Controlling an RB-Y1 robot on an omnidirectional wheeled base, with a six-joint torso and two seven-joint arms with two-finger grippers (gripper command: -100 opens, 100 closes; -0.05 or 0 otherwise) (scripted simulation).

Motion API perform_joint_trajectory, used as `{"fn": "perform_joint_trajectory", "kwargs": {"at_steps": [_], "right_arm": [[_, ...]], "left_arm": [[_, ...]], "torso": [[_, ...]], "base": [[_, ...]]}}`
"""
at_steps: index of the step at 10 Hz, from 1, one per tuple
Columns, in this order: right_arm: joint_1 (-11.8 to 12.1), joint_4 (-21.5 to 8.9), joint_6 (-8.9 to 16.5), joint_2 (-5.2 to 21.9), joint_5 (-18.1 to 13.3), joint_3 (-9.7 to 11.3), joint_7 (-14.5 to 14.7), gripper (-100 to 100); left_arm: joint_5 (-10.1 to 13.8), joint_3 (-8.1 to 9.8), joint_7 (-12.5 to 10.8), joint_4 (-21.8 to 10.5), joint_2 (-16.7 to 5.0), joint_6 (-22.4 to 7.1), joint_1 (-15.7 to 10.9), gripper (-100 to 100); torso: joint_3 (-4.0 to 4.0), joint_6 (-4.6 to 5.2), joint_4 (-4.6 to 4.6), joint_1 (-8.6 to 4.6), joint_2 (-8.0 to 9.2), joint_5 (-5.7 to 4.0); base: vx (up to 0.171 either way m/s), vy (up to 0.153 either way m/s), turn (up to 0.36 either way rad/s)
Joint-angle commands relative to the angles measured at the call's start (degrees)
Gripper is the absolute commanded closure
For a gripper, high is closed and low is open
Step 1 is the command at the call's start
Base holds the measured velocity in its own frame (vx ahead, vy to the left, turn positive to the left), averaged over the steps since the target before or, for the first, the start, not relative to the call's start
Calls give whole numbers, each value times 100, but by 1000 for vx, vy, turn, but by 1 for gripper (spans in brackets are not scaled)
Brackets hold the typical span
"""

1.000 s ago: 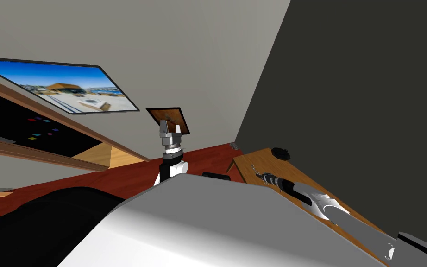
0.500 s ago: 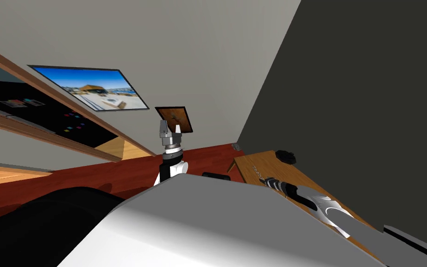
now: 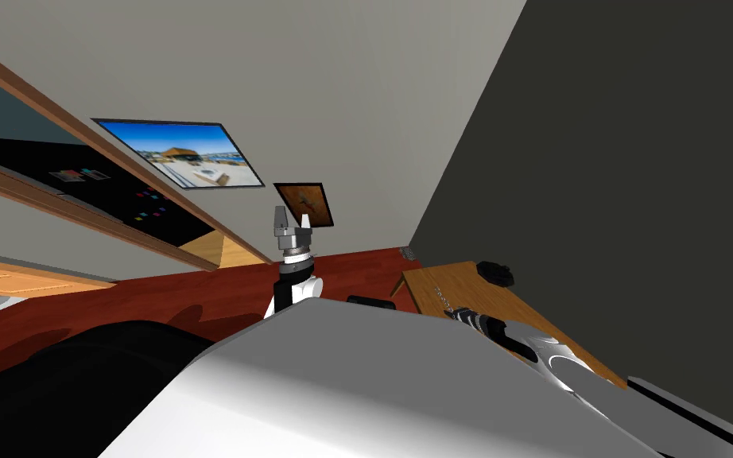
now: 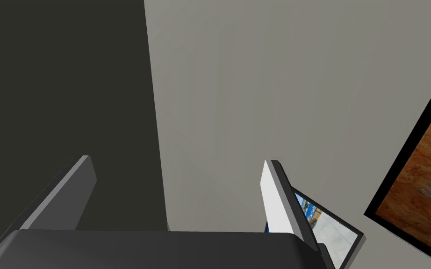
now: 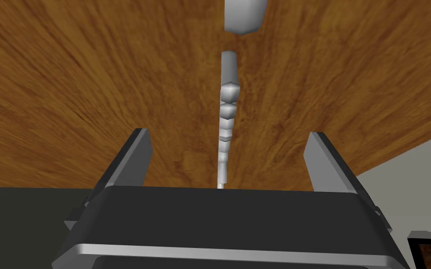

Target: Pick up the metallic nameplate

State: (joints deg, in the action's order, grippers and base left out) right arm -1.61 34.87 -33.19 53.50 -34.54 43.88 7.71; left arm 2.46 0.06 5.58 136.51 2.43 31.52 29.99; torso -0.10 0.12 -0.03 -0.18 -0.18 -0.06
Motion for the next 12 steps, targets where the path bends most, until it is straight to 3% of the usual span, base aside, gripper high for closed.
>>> {"fn": "perform_joint_trajectory", "kwargs": {"at_steps": [1,2,3,7,8,9,11,12], "right_arm": [[61,78,162,-92,-2,-11,23,-100],[25,-4,70,-89,1,-16,47,-100],[29,2,93,-96,1,-17,53,100],[30,0,92,-96,4,-19,46,100],[30,0,93,-96,5,-20,45,0],[44,153,36,100,-3,23,-51,100],[53,185,35,132,-2,26,-51,100],[55,194,24,147,-3,29,-65,0]], "left_arm": [[0,0,0,0,0,0,0,0],[0,0,0,0,0,0,0,0],[0,0,0,0,0,0,0,0],[0,0,0,0,0,0,0,0],[0,0,0,0,0,0,0,0],[0,0,0,0,0,0,0,0],[0,-1,0,0,1,0,0,0],[0,-1,0,0,1,0,0,0]], "torso": [[0,0,0,0,0,0],[0,1,0,-2,-1,0],[1,2,0,7,2,2],[2,-3,0,9,3,1],[1,-3,0,9,3,1],[1,-4,0,8,3,1],[5,2,1,29,11,8],[4,0,0,22,8,4]], "base": [[19,-51,60],[8,-22,13],[0,0,0],[0,0,0],[0,0,0],[-8,33,-74],[-15,40,-44],[0,0,0]]}}
